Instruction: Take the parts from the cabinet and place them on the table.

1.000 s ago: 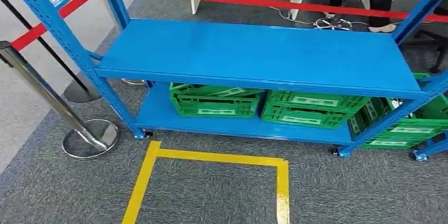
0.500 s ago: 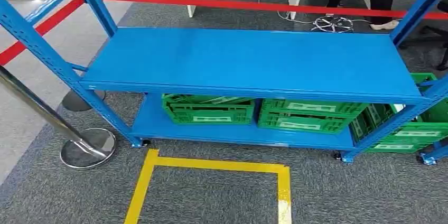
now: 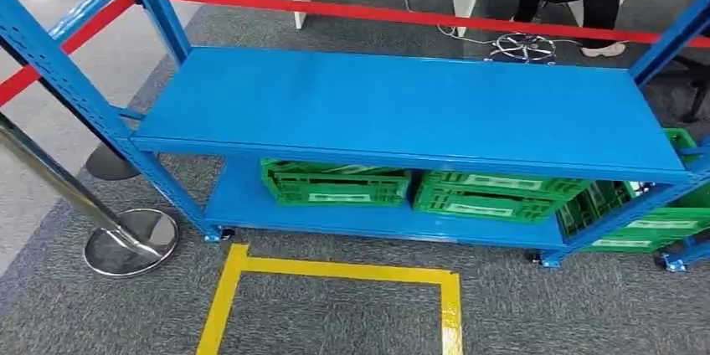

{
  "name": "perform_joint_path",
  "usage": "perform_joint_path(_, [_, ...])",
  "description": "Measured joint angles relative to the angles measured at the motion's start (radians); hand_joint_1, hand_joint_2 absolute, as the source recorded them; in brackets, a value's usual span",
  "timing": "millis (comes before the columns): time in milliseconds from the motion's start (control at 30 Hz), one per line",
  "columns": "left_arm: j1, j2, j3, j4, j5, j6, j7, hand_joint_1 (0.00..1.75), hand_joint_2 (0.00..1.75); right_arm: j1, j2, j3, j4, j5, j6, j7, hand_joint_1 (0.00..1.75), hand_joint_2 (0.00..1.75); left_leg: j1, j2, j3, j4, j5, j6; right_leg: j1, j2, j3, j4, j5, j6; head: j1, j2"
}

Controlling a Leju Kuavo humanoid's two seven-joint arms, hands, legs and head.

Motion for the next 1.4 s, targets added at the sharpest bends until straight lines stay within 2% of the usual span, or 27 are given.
perform_joint_path(33, [0.000, 0.000, 0.000, 0.000, 0.000, 0.001, -0.003, 0.00, 0.00, 0.001, 0.000, 0.000, 0.000, 0.000, 0.000, 0.002, 0.00, 0.00, 0.000, 0.000, 0.006, 0.000, -0.006, 0.000, 0.000, 0.000, -0.039, 0.046, 0.004, 0.002, 0.001, 0.000])
perform_joint_path(67, [0.000, 0.000, 0.000, 0.000, 0.000, 0.002, -0.005, 0.00, 0.00, 0.003, 0.000, 0.000, 0.000, 0.000, 0.001, 0.005, 0.00, 0.00, 0.000, -0.002, 0.017, 0.000, -0.014, 0.000, 0.000, 0.000, -0.054, 0.038, 0.040, 0.002, 0.002, 0.000])
perform_joint_path(100, [0.001, 0.000, 0.000, 0.000, 0.000, 0.002, -0.007, 0.00, 0.00, 0.003, 0.000, 0.000, 0.000, 0.000, 0.001, 0.006, 0.00, 0.00, 0.001, -0.002, 0.030, 0.000, -0.022, -0.001, -0.001, -0.001, -0.044, -0.011, 0.095, 0.002, 0.002, 0.000])
perform_joint_path(167, [0.001, -0.002, 0.000, 0.000, 0.000, 0.004, -0.007, 0.00, 0.00, 0.004, 0.000, 0.000, 0.000, 0.001, 0.001, 0.006, 0.00, 0.00, 0.001, -0.003, 0.060, 0.000, -0.043, -0.007, -0.001, -0.004, 0.016, -0.188, 0.220, -0.003, 0.002, 0.000])
perform_joint_path(233, [-0.002, -0.001, 0.000, 0.000, 0.000, 0.005, -0.008, 0.00, 0.00, 0.003, -0.001, -0.001, 0.001, 0.001, 0.002, 0.008, 0.00, 0.00, -0.005, -0.004, 0.057, 0.006, -0.061, -0.021, 0.004, -0.004, 0.049, -0.237, 0.200, -0.016, -0.001, 0.000])
perform_joint_path(300, [-0.003, -0.002, 0.000, 0.000, -0.001, 0.005, -0.009, 0.00, 0.00, 0.003, -0.001, -0.001, 0.001, 0.001, 0.002, 0.010, 0.00, 0.00, -0.003, -0.003, 0.061, -0.005, -0.061, -0.028, 0.008, -0.001, 0.047, -0.231, 0.194, -0.028, -0.007, 0.000])
perform_joint_path(400, [-0.006, -0.003, 0.000, 0.000, -0.001, 0.014, -0.010, 0.00, 0.00, 0.004, 0.000, -0.001, 0.001, 0.000, 0.002, 0.009, 0.00, 0.00, -0.001, -0.002, 0.066, 0.020, -0.084, -0.044, -0.001, -0.002, 0.073, -0.252, 0.189, -0.045, -0.008, 0.000])
perform_joint_path(467, [-0.005, -0.006, 0.000, 0.000, -0.006, 0.022, -0.010, 0.00, 0.00, 0.003, 0.000, -0.002, 0.001, -0.006, 0.002, 0.006, 0.00, 0.00, 0.001, -0.002, -0.013, 0.170, -0.146, -0.052, -0.001, -0.006, 0.091, -0.256, 0.177, -0.055, -0.008, 0.000])
perform_joint_path(533, [0.000, -0.007, 0.000, 0.000, -0.018, 0.028, -0.004, 0.00, 0.00, 0.005, 0.000, -0.005, 0.001, -0.015, 0.001, -0.002, 0.00, 0.00, 0.002, -0.002, -0.095, 0.297, -0.170, -0.055, -0.001, -0.005, 0.108, -0.256, 0.162, -0.056, -0.008, 0.000])
perform_joint_path(567, [0.003, -0.010, 0.000, 0.000, -0.023, 0.031, -0.001, 0.00, 0.00, 0.006, 0.000, -0.006, 0.001, -0.022, 0.000, -0.009, 0.00, 0.00, 0.002, -0.002, -0.111, 0.302, -0.149, -0.054, -0.001, -0.002, 0.119, -0.256, 0.153, -0.056, -0.008, 0.000])
perform_joint_path(600, [0.006, -0.010, 0.000, 0.000, -0.027, 0.032, -0.001, 0.00, 0.00, 0.008, 0.000, -0.006, 0.001, -0.024, -0.001, -0.014, 0.00, 0.00, 0.002, -0.002, -0.108, 0.267, -0.104, -0.052, -0.001, 0.001, 0.132, -0.256, 0.145, -0.055, -0.008, 0.000])
perform_joint_path(667, [0.007, -0.012, -0.001, 0.000, -0.031, 0.032, -0.002, 0.00, 0.00, 0.010, 0.000, -0.007, 0.001, -0.025, 0.000, -0.016, 0.00, 0.00, 0.001, -0.002, -0.066, 0.117, 0.016, -0.044, -0.001, 0.003, 0.161, -0.256, 0.125, -0.049, -0.008, 0.000])
perform_joint_path(700, [0.009, -0.012, -0.001, 0.000, -0.031, 0.031, -0.008, 0.00, 0.00, 0.014, 0.000, -0.007, 0.001, -0.022, 0.002, -0.016, 0.00, 0.00, -0.001, -0.002, -0.046, 0.068, 0.038, -0.036, -0.002, 0.002, 0.155, -0.260, 0.115, -0.043, -0.008, 0.000])
perform_joint_path(767, [0.005, -0.015, -0.002, 0.000, -0.026, 0.028, -0.014, 0.00, 0.00, 0.010, 0.000, -0.007, 0.001, -0.013, 0.005, -0.016, 0.00, 0.00, -0.009, 0.000, -0.025, 0.031, 0.002, -0.023, 0.002, 0.003, 0.162, -0.263, 0.105, -0.030, -0.013, 0.000])
perform_joint_path(833, [0.007, -0.018, -0.002, 0.001, -0.021, 0.028, -0.018, 0.00, 0.00, 0.010, -0.001, -0.007, 0.001, -0.005, 0.006, -0.021, 0.00, 0.00, -0.010, -0.002, -0.023, 0.015, 0.001, -0.012, 0.003, -0.001, 0.189, -0.271, 0.117, -0.017, -0.010, 0.000])
perform_joint_path(867, [0.008, -0.019, -0.001, 0.000, -0.021, 0.029, -0.018, 0.00, 0.00, 0.009, -0.003, -0.007, 0.001, -0.006, 0.005, -0.023, 0.00, 0.00, -0.006, -0.005, -0.004, 0.005, 0.003, -0.007, 0.003, -0.002, 0.195, -0.273, 0.116, -0.014, -0.009, 0.000])
perform_joint_path(933, [0.010, -0.023, -0.001, 0.000, -0.019, 0.035, -0.008, 0.00, 0.00, 0.005, -0.004, -0.007, 0.000, -0.007, 0.000, -0.026, 0.00, 0.00, -0.002, -0.003, 0.026, -0.014, -0.003, 0.005, 0.001, -0.002, 0.163, -0.212, 0.081, -0.006, -0.004, 0.000])
perform_joint_path(1000, [0.010, -0.028, -0.001, 0.000, -0.020, 0.036, -0.002, 0.00, 0.00, 0.003, -0.005, -0.007, 0.000, -0.007, -0.002, -0.026, 0.00, 0.00, -0.003, -0.002, 0.034, -0.015, -0.015, 0.011, 0.000, -0.002, 0.063, -0.063, 0.021, 0.003, 0.000, 0.000])
perform_joint_path(1033, [0.010, -0.030, -0.001, 0.001, -0.020, 0.036, -0.002, 0.00, 0.00, 0.004, -0.005, -0.007, 0.000, -0.006, -0.002, -0.026, 0.00, 0.00, -0.003, -0.002, 0.041, -0.015, -0.022, 0.011, 0.000, -0.002, 0.017, -0.005, 0.007, 0.006, 0.001, 0.000])
perform_joint_path(1067, [0.010, -0.031, -0.001, 0.001, -0.020, 0.036, -0.001, 0.00, 0.00, 0.006, -0.005, -0.007, 0.000, -0.006, -0.002, -0.026, 0.00, 0.00, -0.003, -0.003, 0.050, -0.014, -0.030, 0.011, 0.000, -0.002, -0.015, 0.017, 0.019, 0.007, 0.002, 0.000])
perform_joint_path(1100, [0.013, -0.032, 0.000, 0.000, -0.020, 0.036, 0.000, 0.00, 0.00, 0.007, -0.005, -0.007, 0.000, -0.006, -0.002, -0.025, 0.00, 0.00, -0.003, -0.004, 0.064, -0.014, -0.040, 0.010, 0.000, -0.002, -0.024, -0.007, 0.061, 0.006, 0.002, 0.000])
perform_joint_path(1200, [0.015, -0.034, 0.001, 0.000, -0.014, 0.036, 0.001, 0.00, 0.00, 0.009, -0.007, -0.007, 0.000, 0.002, -0.002, -0.019, 0.00, 0.00, -0.003, -0.003, 0.103, -0.017, -0.078, 0.003, 0.000, -0.004, 0.019, -0.225, 0.236, -0.007, 0.003, 0.000])
perform_joint_path(1267, [0.011, -0.034, 0.001, 0.000, -0.011, 0.035, 0.002, 0.00, 0.00, 0.007, -0.009, -0.008, 0.002, 0.003, -0.002, -0.011, 0.00, 0.00, -0.004, -0.005, 0.113, -0.013, -0.093, -0.011, 0.010, -0.010, 0.022, -0.226, 0.185, -0.020, -0.002, 0.000])
perform_joint_path(1300, [0.010, -0.036, 0.002, 0.001, -0.011, 0.035, 0.002, 0.00, 0.00, 0.007, -0.010, -0.008, 0.002, 0.005, -0.002, -0.008, 0.00, 0.00, -0.003, -0.003, 0.119, -0.017, -0.101, -0.019, 0.011, -0.010, 0.026, -0.224, 0.213, -0.029, -0.004, 0.000])
perform_joint_path(1333, [0.008, -0.039, 0.002, 0.001, -0.011, 0.035, 0.002, 0.00, 0.00, 0.008, -0.011, -0.008, 0.002, 0.005, -0.002, -0.007, 0.00, 0.00, -0.004, -0.002, 0.137, -0.021, -0.101, -0.021, 0.013, -0.014, 0.020, -0.228, 0.200, -0.039, -0.006, 0.000])
perform_joint_path(1367, [0.004, -0.039, 0.002, 0.001, -0.011, 0.035, 0.002, 0.00, 0.00, 0.007, -0.011, -0.008, 0.002, 0.005, -0.002, -0.010, 0.00, 0.00, -0.004, -0.002, 0.140, -0.022, -0.097, -0.025, 0.010, -0.011, 0.043, -0.235, 0.210, -0.046, -0.003, 0.000])
perform_joint_path(1400, [0.000, -0.039, 0.002, 0.001, -0.011, 0.035, 0.002, 0.00, 0.00, 0.005, -0.011, -0.008, 0.002, 0.003, -0.002, -0.012, 0.00, 0.00, -0.002, -0.003, 0.117, 0.019, -0.085, -0.028, 0.002, -0.013, 0.058, -0.248, 0.211, -0.047, -0.002, 0.000])
